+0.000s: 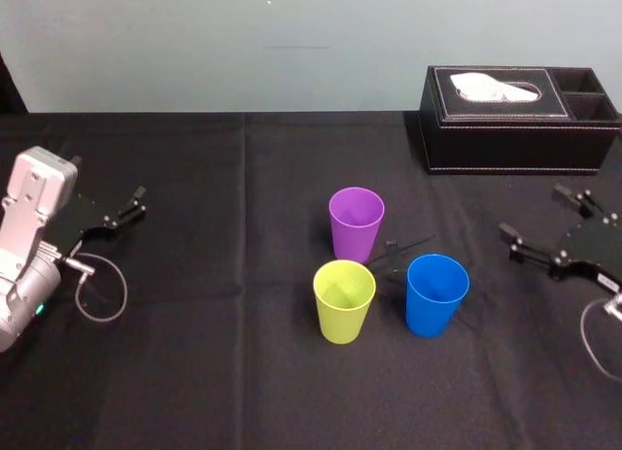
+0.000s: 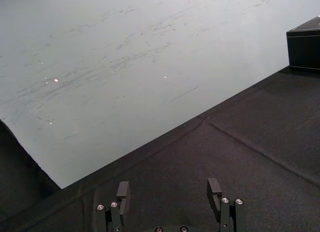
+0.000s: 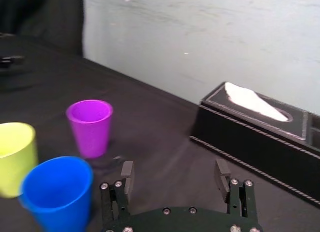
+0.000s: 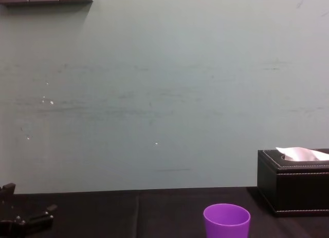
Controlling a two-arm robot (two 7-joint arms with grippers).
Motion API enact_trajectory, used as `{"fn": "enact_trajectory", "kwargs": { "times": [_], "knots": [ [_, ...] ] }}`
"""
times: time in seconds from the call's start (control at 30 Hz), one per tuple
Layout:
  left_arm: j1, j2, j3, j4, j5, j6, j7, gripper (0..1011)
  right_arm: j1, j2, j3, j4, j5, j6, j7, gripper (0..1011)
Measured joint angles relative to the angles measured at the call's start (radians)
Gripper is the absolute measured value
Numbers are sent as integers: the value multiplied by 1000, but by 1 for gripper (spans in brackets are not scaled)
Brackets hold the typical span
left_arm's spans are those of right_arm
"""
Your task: Stack the three plastic cups sequentially using one hand.
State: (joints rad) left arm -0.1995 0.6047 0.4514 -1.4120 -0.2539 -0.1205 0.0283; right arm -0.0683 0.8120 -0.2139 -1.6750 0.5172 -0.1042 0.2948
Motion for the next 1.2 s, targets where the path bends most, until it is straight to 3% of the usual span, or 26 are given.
{"fn": "enact_trajectory", "kwargs": {
  "times": [0.17,0.47,1.2],
  "knots": [
    [0,0,0,0,0,0,0,1011,-57,38,34,-32,53,-15,94,1002],
    [0,0,0,0,0,0,0,1011,-103,53,45,-47,77,-29,192,1002],
    [0,0,0,0,0,0,0,1011,-77,-32,-19,0,-2,8,271,1002]
  ]
}}
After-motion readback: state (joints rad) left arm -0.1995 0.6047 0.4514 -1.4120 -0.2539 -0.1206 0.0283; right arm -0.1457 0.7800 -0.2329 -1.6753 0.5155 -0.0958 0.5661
